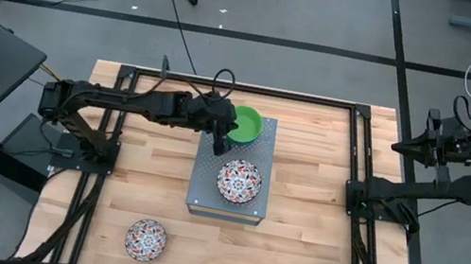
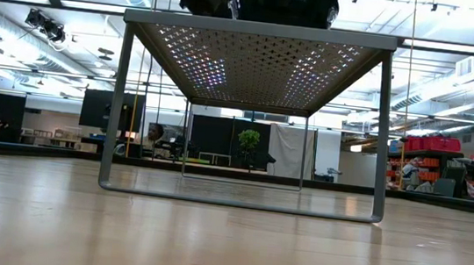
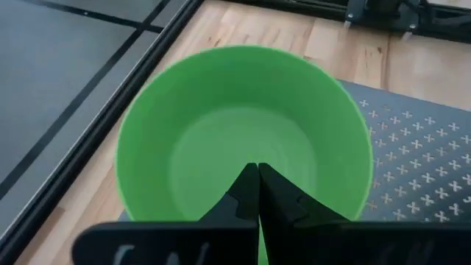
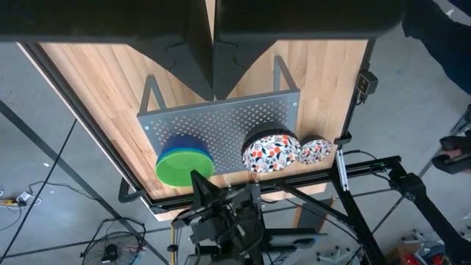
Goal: Pick & Place Mini bowls
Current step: Stack the green bowl on top of the light blue bowl on the shelf, then stack the white patterned bowl on top of the white patterned bowl on the shelf
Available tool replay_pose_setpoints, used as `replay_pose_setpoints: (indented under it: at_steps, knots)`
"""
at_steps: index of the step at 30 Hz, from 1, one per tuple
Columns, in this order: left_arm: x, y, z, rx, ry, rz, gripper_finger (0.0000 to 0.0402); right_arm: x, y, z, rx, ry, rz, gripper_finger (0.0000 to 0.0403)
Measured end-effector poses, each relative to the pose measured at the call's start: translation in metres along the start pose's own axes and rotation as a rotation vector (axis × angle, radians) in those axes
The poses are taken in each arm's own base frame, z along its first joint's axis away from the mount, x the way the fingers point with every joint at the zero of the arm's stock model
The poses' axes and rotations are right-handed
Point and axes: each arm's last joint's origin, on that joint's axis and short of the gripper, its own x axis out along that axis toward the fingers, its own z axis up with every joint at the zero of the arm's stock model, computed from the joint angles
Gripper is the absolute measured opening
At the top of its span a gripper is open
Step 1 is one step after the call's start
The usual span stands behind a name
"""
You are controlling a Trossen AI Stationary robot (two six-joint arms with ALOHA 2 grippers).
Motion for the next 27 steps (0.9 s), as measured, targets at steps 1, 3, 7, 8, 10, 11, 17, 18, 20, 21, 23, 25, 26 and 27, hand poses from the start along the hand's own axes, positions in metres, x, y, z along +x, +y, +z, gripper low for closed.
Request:
replay_pose_setpoints:
  at_steps: [1,3,7,8,10,11,17,18,20,21,23,25,26,27]
  knots:
    - [0.0,0.001,0.0,0.001,-0.002,0.001,0.0,0.0,0.0,0.0,0.0,-0.001,0.0,0.0003]
    - [0.0,0.002,0.002,0.003,-0.016,0.002,0.0,0.0,0.0,0.0,0.0,0.0,0.001,0.0003]
    - [-0.008,0.004,0.01,-0.011,-0.085,0.0,0.0,0.0,0.0,0.0,0.0,-0.001,0.0,0.0003]
    - [-0.011,0.005,0.011,-0.011,-0.091,0.001,0.0,0.0,0.0,0.0,0.0,-0.001,0.0,0.0003]
    - [-0.018,0.007,0.014,-0.002,-0.115,0.007,0.0,0.0,0.0,0.0,0.0,-0.001,0.0,0.0003]
    - [-0.022,0.007,0.015,0.005,-0.124,0.008,0.0,0.0,0.0,0.0,0.0,-0.001,0.0,0.0003]
    - [-0.05,0.01,0.02,0.024,-0.162,0.008,0.0,0.0,0.0,0.0,0.0,0.0,0.001,0.0003]
    - [-0.055,0.009,0.02,0.029,-0.169,0.004,0.0,0.0,0.0,0.0,0.0,-0.001,0.0,0.0003]
    - [-0.063,0.007,0.018,0.044,-0.148,-0.005,0.0,0.0,0.0,0.0,0.0,0.0,0.0,0.0003]
    - [-0.068,0.006,0.017,0.048,-0.148,-0.018,0.0,0.0,0.0,0.0,0.0,-0.001,0.001,0.0003]
    - [-0.077,0.003,0.013,0.064,-0.117,-0.04,0.0,0.0,0.0,0.0,0.0,0.0,0.0,0.0003]
    - [-0.085,-0.001,0.009,0.079,-0.085,-0.068,0.0,0.0,0.0,0.0,0.0,0.0,0.0,0.0003]
    - [-0.089,-0.003,0.006,0.089,-0.06,-0.086,0.0,0.0,0.0,0.0,0.0,0.0,0.0,0.0003]
    - [-0.093,-0.005,0.004,0.097,-0.046,-0.103,0.0,0.0,0.0,0.0,0.0,-0.001,0.001,0.0003]
